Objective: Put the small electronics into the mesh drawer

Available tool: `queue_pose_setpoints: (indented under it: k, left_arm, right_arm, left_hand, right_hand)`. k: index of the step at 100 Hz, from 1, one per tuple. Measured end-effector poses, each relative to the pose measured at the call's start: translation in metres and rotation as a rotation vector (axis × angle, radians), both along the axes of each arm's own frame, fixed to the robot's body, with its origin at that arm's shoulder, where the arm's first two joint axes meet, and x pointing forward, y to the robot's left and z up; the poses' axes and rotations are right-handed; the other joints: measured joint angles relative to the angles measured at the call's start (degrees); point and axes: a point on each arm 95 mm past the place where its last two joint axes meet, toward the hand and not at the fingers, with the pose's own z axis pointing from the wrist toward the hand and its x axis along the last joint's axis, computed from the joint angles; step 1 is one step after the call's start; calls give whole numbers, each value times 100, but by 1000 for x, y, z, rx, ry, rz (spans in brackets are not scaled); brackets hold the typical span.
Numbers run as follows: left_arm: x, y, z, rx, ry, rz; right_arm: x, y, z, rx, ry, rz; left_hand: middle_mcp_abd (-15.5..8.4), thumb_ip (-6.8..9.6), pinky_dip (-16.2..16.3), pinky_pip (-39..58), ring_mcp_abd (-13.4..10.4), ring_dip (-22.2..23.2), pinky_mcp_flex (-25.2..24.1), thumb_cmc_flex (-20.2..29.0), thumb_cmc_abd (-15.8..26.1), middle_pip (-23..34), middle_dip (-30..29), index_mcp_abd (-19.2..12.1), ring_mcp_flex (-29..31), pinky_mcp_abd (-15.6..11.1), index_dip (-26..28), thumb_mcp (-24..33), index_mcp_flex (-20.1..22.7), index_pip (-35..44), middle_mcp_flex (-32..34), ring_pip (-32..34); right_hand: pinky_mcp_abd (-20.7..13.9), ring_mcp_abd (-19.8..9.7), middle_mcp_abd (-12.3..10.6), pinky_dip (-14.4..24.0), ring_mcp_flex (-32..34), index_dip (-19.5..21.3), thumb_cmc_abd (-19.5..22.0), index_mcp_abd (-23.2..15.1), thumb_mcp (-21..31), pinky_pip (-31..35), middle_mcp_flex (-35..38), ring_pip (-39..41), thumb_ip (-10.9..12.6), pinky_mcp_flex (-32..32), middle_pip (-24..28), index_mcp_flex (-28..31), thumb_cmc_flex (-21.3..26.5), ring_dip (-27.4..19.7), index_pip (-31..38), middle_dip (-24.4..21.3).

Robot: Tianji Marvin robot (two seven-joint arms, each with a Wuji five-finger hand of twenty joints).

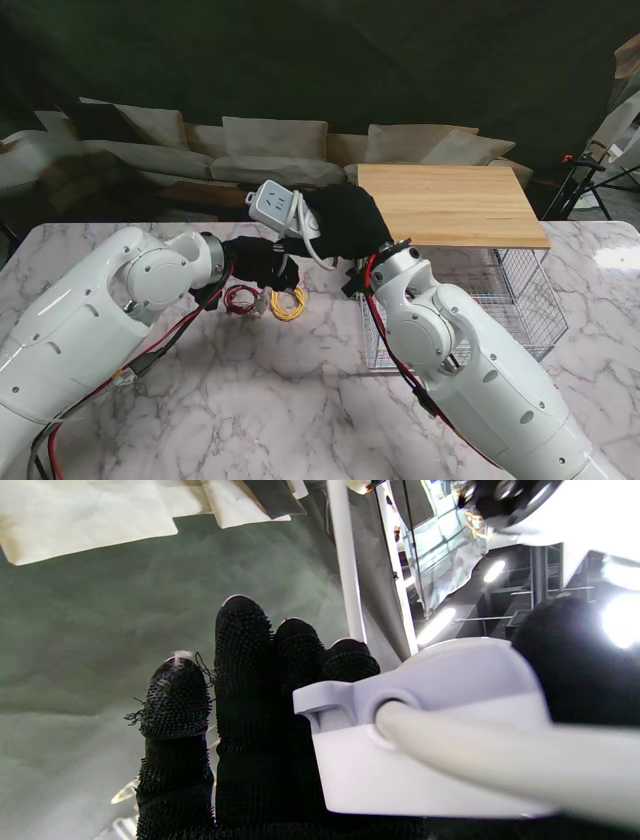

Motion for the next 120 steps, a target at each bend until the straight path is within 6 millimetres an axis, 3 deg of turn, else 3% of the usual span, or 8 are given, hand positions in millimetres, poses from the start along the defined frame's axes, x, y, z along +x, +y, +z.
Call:
queue_pose_setpoints:
  k: [6, 17, 26, 53, 66, 80, 105, 120]
  left_arm:
    - [-1, 5, -4, 22, -38, 17]
    - [-3, 8, -13, 27, -27, 32]
    - [-3, 13, -17, 17, -14, 50]
    - [-9, 27, -19, -11, -12, 90]
    - [-30, 29, -10, -10, -74, -23]
    - [-56, 29, -4, -3, -153, -130]
    - [-90, 33, 9, -7, -256, -247]
    - [-99, 38, 18, 9, -307, -256]
  right_arm:
    - [2, -3, 2, 2, 0, -15]
    - [4, -6, 3, 3, -1, -31]
    - [5, -8, 5, -1, -8, -42]
    - [9, -10, 8, -14, -21, -62]
    - [12, -14, 11, -38, -46, -88]
    - [19, -19, 11, -66, -57, -130]
    - [39, -25, -2, -193, -57, -203]
    - [51, -28, -14, -292, -56, -227]
  left_hand:
    - [-57, 3, 0, 0, 0, 0, 23, 7, -207, -64, 299, 104, 0, 0, -139, 88, -18, -233, 0, 26]
    - [-57, 3, 0, 0, -1, -113, 110, 79, -221, -225, 305, 123, 5, -7, -172, 185, 6, -307, 16, 35]
    - [-49, 3, -47, 0, -1, -381, 178, 153, -221, -574, -109, 123, 7, -69, -243, 285, 7, -408, 16, -265]
    - [22, 3, -347, 0, -31, -1002, 636, 153, -134, -642, -1333, 129, 605, -202, -303, 308, 389, -185, 303, -648]
    - [38, 3, -350, 64, -60, -971, 689, 153, -45, -424, -1322, 9, 675, -207, -208, 306, 424, 199, 373, -517]
    - [38, 3, -350, 138, -108, -628, 690, 147, -45, -201, -974, -120, 675, -219, 152, 294, 408, 532, 377, -187]
    - [80, 8, -273, 203, -166, -141, 624, 135, -45, 16, -450, -99, 675, -276, 618, 284, 188, 835, 377, 201]
    - [80, 8, -268, 203, -167, -56, 614, 135, -45, 26, -369, -2, 674, -276, 743, 284, 188, 875, 377, 227]
  right_hand:
    - [1, 0, 0, -1, 0, 0, 0, 0, 0, 0, 0, 0, 0, 0, 0, 0, 0, 0, 0, 0]
    - [3, 1, 0, -3, 0, 0, 0, 0, 0, 0, 0, 0, 0, 0, 1, 0, 0, 0, 0, 0]
    - [3, 1, 0, -3, 0, 1, 0, 0, 0, 0, 0, 0, 1, 0, 1, 0, 0, 0, 0, 0]
    - [3, 1, 0, -4, 0, 1, 0, 0, 0, 0, 0, 0, 1, 0, 2, 0, 0, 0, 0, 0]
    - [3, 1, 0, -4, 0, 1, 0, 0, 0, 0, 0, 0, 1, 0, 3, 0, 0, 0, 0, 0]
    - [3, 1, 0, -5, 0, 1, 0, 0, 0, 0, 0, 0, 1, 0, 3, 0, 0, 0, 0, 0]
    - [3, 2, -8, -6, 0, 2, -1, -18, -3, 0, 0, 0, 1, -36, 13, 3, 0, 0, 0, 0]
    - [3, 2, -76, -6, 1, 2, -2, -102, -11, 0, 0, 0, 1, -37, 72, 9, -62, 0, 0, 0]
